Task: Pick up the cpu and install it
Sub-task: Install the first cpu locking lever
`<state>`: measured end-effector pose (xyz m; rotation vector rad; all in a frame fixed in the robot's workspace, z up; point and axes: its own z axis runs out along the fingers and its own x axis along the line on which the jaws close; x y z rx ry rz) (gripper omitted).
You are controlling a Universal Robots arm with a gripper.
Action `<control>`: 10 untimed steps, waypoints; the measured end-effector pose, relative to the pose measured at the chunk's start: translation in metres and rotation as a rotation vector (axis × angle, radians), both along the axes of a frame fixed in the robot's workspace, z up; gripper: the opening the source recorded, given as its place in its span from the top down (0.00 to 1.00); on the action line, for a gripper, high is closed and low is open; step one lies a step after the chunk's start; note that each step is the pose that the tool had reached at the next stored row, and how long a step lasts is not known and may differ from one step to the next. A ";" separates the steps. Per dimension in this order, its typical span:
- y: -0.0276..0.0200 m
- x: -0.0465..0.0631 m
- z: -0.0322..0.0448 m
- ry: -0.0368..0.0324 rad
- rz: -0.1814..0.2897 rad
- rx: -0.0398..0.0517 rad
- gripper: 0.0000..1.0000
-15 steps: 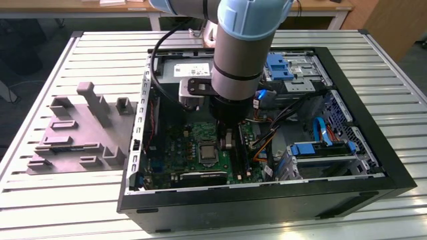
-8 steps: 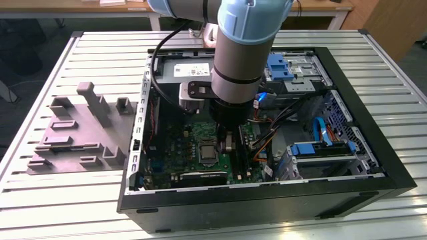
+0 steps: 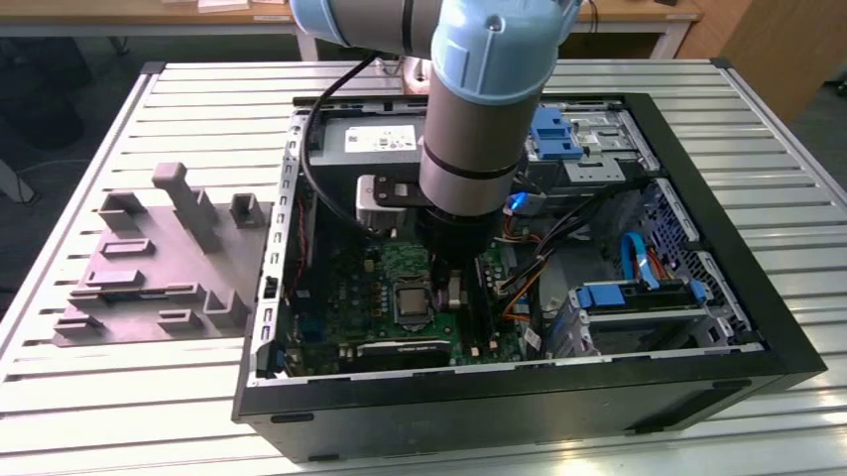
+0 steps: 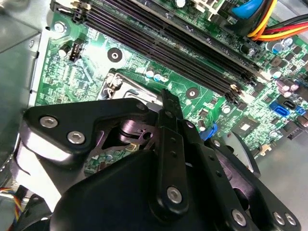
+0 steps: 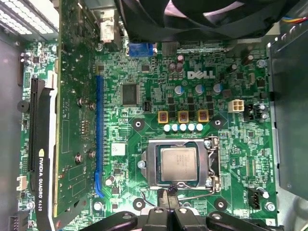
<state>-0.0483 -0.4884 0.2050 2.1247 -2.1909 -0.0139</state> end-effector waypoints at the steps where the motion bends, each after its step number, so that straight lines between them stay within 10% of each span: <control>1: -0.0005 0.000 -0.0001 -0.0001 0.001 -0.0002 0.89; 10: -0.0037 0.000 -0.0056 -0.0001 0.010 0.0000 0.89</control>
